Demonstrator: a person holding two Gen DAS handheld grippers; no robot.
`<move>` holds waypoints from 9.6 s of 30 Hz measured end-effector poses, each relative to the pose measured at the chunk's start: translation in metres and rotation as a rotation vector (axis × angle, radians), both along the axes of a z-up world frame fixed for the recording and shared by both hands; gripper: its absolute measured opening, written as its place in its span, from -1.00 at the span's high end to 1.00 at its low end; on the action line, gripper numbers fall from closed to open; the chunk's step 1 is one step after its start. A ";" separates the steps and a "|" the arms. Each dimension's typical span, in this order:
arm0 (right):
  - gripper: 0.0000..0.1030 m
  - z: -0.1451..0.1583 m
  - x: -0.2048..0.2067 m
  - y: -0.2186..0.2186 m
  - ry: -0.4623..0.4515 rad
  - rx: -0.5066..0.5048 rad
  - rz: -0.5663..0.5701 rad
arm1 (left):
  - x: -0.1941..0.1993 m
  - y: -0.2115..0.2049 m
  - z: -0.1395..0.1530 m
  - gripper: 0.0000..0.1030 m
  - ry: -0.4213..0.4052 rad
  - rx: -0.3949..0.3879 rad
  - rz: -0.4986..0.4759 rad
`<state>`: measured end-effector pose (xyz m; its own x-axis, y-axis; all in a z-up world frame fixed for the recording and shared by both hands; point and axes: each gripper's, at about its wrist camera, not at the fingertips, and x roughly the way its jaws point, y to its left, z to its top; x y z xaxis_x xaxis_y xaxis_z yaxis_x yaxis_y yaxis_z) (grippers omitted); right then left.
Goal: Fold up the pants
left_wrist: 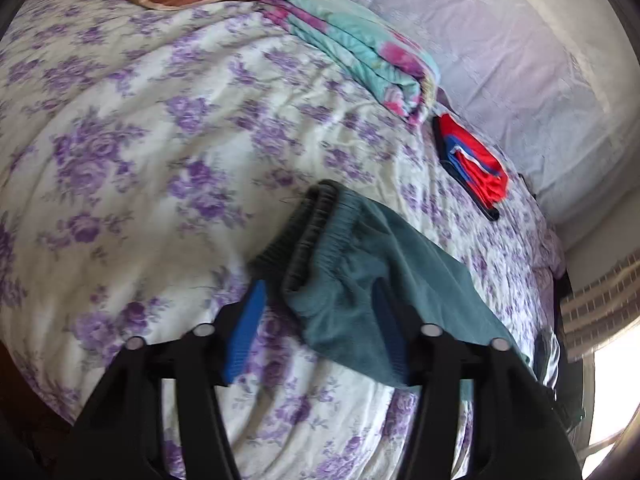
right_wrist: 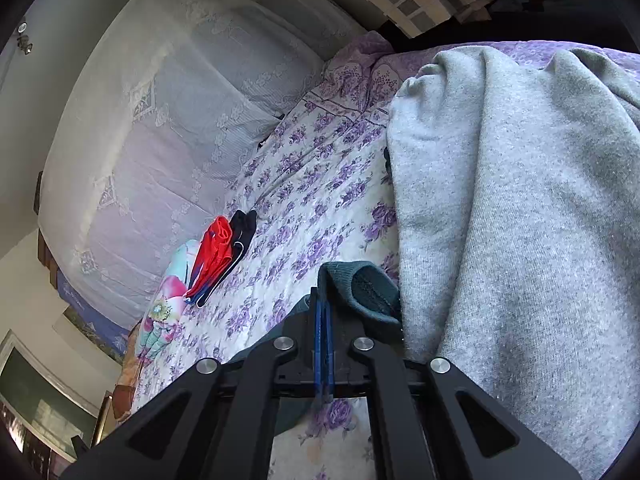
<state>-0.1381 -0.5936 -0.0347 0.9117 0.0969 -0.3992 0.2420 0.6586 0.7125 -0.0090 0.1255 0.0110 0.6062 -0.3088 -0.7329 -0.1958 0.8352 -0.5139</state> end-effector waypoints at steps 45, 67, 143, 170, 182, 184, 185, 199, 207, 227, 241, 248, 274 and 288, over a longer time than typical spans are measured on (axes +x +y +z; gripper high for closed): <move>0.15 0.025 0.131 0.086 0.230 -0.262 0.385 | 0.215 0.077 -0.003 0.85 -0.073 -0.105 0.353; 0.87 0.033 0.238 0.056 0.191 -0.358 0.200 | 0.227 0.069 0.042 0.85 -0.117 -0.123 0.318; 0.94 -0.038 0.033 0.041 0.259 0.057 0.207 | 0.018 0.096 -0.042 0.94 0.032 -0.420 0.198; -0.05 -0.017 0.079 0.148 0.256 -0.208 0.464 | 0.020 0.070 -0.049 0.17 0.079 -0.434 0.196; -0.11 -0.020 0.080 0.150 0.248 -0.223 0.485 | 0.053 0.040 -0.046 0.92 0.064 -0.242 0.158; -0.10 -0.020 0.078 0.145 0.260 -0.231 0.506 | 0.041 0.050 -0.041 0.92 0.033 -0.244 0.165; -0.09 -0.020 0.077 0.142 0.262 -0.228 0.511 | 0.033 0.057 -0.038 0.92 0.019 -0.257 0.164; -0.11 0.041 0.158 0.153 0.204 -0.346 0.519 | 0.103 0.079 0.014 -0.31 -0.014 -0.092 0.207; -0.11 0.045 0.219 0.202 0.214 -0.255 0.667 | 0.198 0.044 0.005 -0.31 0.000 0.042 0.113; -0.10 0.056 0.343 0.297 0.218 -0.646 0.812 | 0.243 0.044 -0.020 0.65 -0.112 0.101 -0.132; 0.41 0.009 0.413 0.314 0.225 -1.090 0.991 | 0.249 0.050 -0.029 0.65 -0.091 0.043 -0.116; 0.93 0.017 0.387 0.312 0.179 -1.093 0.970 | 0.246 0.049 -0.025 0.65 -0.113 0.052 -0.113; 0.93 0.027 0.083 0.306 -0.028 -1.017 0.817 | 0.058 0.063 -0.017 0.66 -0.207 -0.016 -0.106; 0.93 0.015 0.063 0.299 -0.035 -0.965 0.813 | 0.020 0.070 -0.024 -0.12 -0.135 -0.272 -0.072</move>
